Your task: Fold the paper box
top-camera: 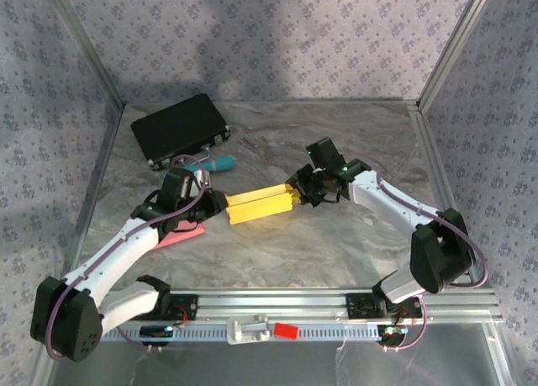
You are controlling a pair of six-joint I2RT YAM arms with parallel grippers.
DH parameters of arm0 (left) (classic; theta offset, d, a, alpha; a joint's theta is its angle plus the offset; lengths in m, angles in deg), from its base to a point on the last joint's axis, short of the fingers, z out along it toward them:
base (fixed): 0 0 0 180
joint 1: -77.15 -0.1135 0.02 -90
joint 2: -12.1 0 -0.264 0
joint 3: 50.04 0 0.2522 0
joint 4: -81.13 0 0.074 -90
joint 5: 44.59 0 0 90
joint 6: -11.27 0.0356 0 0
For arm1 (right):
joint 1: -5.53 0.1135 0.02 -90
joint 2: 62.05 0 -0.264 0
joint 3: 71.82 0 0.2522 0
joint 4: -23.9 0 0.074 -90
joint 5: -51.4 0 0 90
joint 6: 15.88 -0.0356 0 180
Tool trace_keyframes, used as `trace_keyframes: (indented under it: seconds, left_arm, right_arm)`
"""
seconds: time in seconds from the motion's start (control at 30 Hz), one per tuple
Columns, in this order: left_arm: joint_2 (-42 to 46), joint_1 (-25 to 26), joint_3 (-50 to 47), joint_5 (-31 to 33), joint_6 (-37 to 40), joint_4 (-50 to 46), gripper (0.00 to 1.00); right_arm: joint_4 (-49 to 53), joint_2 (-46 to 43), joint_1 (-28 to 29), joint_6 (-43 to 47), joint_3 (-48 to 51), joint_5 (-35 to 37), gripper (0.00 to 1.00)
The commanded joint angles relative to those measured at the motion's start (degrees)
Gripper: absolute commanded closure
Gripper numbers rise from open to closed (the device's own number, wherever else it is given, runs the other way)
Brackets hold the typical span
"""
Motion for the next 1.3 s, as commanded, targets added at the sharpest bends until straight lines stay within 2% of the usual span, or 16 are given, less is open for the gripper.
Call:
trace_keyframes:
  seconds: [0.0, 0.27, 0.43, 0.57, 0.67, 0.77, 0.9, 1.0, 1.13, 1.17, 1.2, 1.23, 1.27]
  left_arm:
    - [-2.11, 2.89, -2.49, 3.08, 3.15, -10.41, 0.82]
    - [-3.5, 9.22, -2.42, 3.41, 4.5, -7.48, 0.81]
    - [-5.5, 13.02, -2.78, -0.04, 5.71, -6.69, 0.76]
    - [-7.99, 13.45, -3.5, -3.34, 6.15, -6.71, 0.74]
    - [-7.9, 13.29, -2.17, -2.99, 6.06, -8.22, 0.73]
    - [-6.39, 10.96, 0.96, -1.96, 4.63, -9.44, 0.71]
    - [-7.15, 4.51, 5.51, -2.16, 1.83, -8.54, 0.68]
    - [-10.02, 0.52, 9.33, -2.75, 1.63, -7.83, 0.67]
    - [-11.78, -2.33, 13.12, -2.47, 1.87, -5.91, 0.66]
    - [-11.42, -2.61, 14.3, -1.68, 2.5, -6.27, 0.6]
    - [-10.71, -2.74, 15.23, -0.45, 3.21, -6.74, 0.43]
    - [-9.37, -2.81, 16.27, 1.72, 4.11, -7.7, 0.19]
    - [-7.62, -2.8, 16.9, 4.51, 5.01, -8.54, 0.0]
  right_arm:
    - [7.69, 0.22, -1.09, 3.29, 1.79, 0.88, 0.69]
    - [12.14, -2.96, -4.71, 12.87, 6.2, -3.28, 0.65]
    - [15.4, -6.91, -6.28, 16.35, 10.88, -2.6, 0.64]
    - [12.63, -8.05, -8.04, 16.73, 16.39, -3.62, 0.62]
    - [11.17, -8.05, -8.33, 17.11, 16.9, -3.16, 0.61]
    - [7.74, -8.95, -7.23, 16.11, 16.28, -2.46, 0.55]
    - [0.5, -8.28, -4.15, 12.32, 16.05, -1.81, 0.43]
    - [-7.56, -6.58, -2.39, 6.98, 17.98, -1.55, 0.41]
    - [-18.11, -3.58, -1.56, 1.29, 19.52, -0.26, 0.41]
    - [-18.87, -2.76, -1.6, 0.96, 18.84, -0.42, 0.42]
    - [-17.69, -2.49, -1.76, 1.56, 17.95, 0.06, 0.42]
    - [-15.14, -2.93, -2.0, 3.27, 16.29, 1.08, 0.4]
    - [-10.38, -3.98, -2.13, 6.0, 14.79, 3.3, 0.36]
